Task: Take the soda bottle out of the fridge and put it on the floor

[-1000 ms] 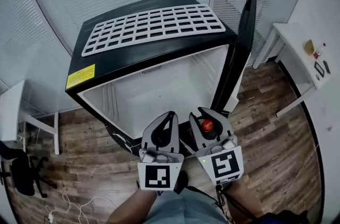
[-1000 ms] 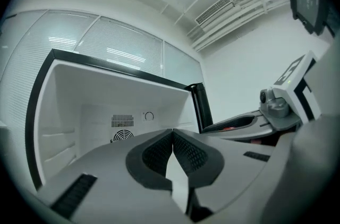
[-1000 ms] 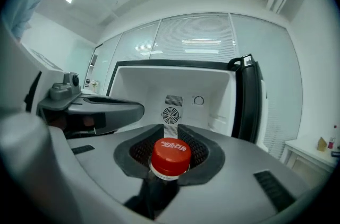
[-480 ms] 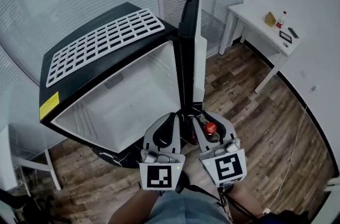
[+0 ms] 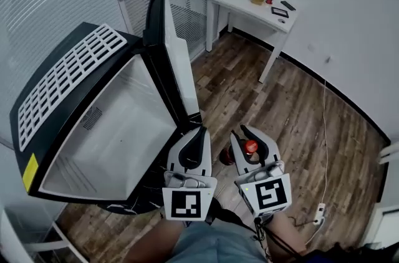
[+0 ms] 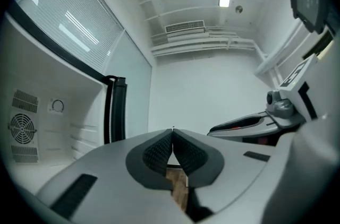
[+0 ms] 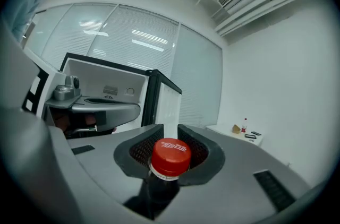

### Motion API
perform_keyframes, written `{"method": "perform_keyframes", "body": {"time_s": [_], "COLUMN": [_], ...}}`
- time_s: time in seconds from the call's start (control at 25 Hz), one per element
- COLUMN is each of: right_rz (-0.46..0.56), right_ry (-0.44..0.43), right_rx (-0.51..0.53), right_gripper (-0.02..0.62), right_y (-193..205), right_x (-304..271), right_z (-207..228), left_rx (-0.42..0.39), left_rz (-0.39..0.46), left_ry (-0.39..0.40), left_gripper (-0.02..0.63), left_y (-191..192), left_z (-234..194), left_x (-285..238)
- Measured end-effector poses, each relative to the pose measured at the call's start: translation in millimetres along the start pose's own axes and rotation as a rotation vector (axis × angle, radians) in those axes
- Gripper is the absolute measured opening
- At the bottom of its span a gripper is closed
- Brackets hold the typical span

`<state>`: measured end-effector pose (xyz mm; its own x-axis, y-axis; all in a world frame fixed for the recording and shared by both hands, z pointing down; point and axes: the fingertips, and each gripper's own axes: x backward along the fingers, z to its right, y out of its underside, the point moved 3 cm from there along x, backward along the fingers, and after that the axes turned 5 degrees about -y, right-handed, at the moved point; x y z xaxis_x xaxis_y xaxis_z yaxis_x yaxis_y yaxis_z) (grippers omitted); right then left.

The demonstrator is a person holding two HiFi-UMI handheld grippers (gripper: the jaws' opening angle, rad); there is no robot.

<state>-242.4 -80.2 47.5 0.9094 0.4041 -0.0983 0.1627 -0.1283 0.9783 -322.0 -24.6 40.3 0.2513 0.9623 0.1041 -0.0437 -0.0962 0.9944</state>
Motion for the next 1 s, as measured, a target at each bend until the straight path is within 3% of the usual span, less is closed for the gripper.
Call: {"method": "perform_keyframes", "body": {"time_s": [0.44, 1.0], "right_rz": [-0.102, -0.141], "right_ry": [0.341, 0.533], "right_rx": [-0.07, -0.136], "right_gripper": [0.095, 0.095], "right_y": [55, 110], "right_x": [103, 238], "right_z": [44, 89], "left_rx": [0.046, 0.038], "left_rz": [-0.059, -0.134], "left_ry": [0.331, 0.501], "left_gripper": [0.017, 0.017], "left_y": [39, 65], "left_z": [104, 241], "left_x": [-7, 11]}}
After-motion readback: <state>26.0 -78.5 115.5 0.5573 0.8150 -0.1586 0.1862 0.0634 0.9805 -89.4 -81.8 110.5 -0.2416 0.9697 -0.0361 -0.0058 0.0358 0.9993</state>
